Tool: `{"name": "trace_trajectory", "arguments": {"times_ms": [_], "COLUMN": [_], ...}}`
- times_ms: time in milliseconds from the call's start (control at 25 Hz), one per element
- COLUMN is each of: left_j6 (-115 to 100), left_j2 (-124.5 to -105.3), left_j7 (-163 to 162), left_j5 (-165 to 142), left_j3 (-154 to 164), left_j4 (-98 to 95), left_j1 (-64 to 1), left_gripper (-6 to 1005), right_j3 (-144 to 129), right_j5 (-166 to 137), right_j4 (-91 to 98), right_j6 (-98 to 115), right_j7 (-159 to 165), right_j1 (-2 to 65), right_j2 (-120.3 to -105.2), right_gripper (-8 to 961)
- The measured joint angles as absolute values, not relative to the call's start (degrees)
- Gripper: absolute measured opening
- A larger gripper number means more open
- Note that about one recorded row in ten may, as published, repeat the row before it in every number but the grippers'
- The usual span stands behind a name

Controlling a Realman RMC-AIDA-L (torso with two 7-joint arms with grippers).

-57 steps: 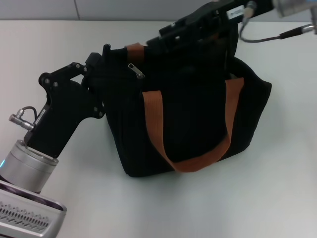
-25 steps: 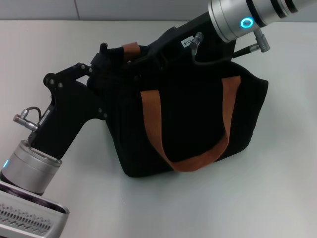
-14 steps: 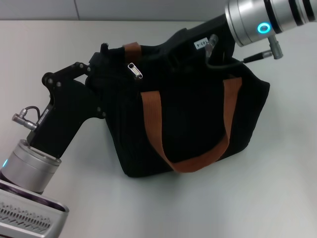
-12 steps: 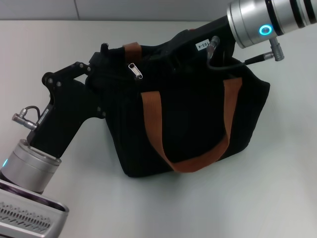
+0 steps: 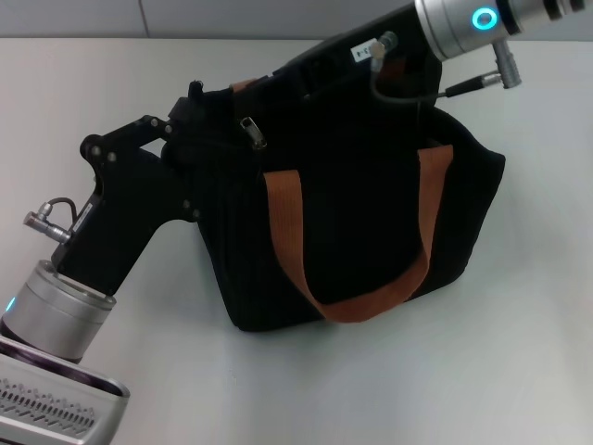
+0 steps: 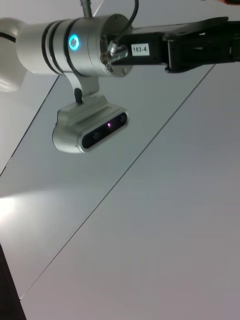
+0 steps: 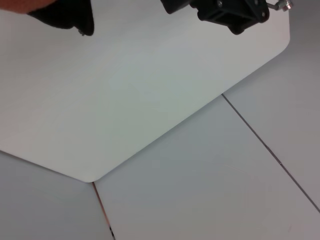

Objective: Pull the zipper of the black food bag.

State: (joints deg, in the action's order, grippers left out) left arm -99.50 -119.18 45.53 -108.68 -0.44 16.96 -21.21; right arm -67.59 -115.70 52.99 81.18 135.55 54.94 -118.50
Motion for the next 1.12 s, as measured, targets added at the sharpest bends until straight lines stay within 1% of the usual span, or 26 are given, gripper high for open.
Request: {"name": "trace_trajectory", "arguments": {"times_ms": [80,280,480,680,1120], "left_j6": [-99.3,-98.6,-97.9,-96.7,-96.7], "left_j2": [-119.18,-119.18,-119.18,-119.18,-119.18], "left_j7": [45.5,45.5,45.5,45.5,45.5], "left_j5": [-108.4,-108.3,-108.3,-108.3,-108.3], "left_j3": [-0.4,-0.4,-0.9,-1.0,-1.0], "left_j4": [17.0,16.9,16.9,17.0,17.1], "left_j1": [-20.9,-19.1,-17.4,-16.3,-16.2], "left_gripper": [8,8,8,8,8], "right_j3": [-67.6,-67.6,-67.4,-67.2,-67.7], "right_j5": [-116.5,-117.5,-119.1,-119.2,-119.1], "right_j4": [51.7,49.5,49.5,49.1,44.1], "right_j6": [81.4,81.6,81.4,81.1,78.6], "right_j7": [136.3,136.7,137.9,137.9,137.7], "right_j1": [56.3,57.8,58.1,58.4,60.2], "right_j2": [-118.52,-118.71,-118.77,-118.88,-119.17], "right_gripper": [153,336,358,359,360]}}
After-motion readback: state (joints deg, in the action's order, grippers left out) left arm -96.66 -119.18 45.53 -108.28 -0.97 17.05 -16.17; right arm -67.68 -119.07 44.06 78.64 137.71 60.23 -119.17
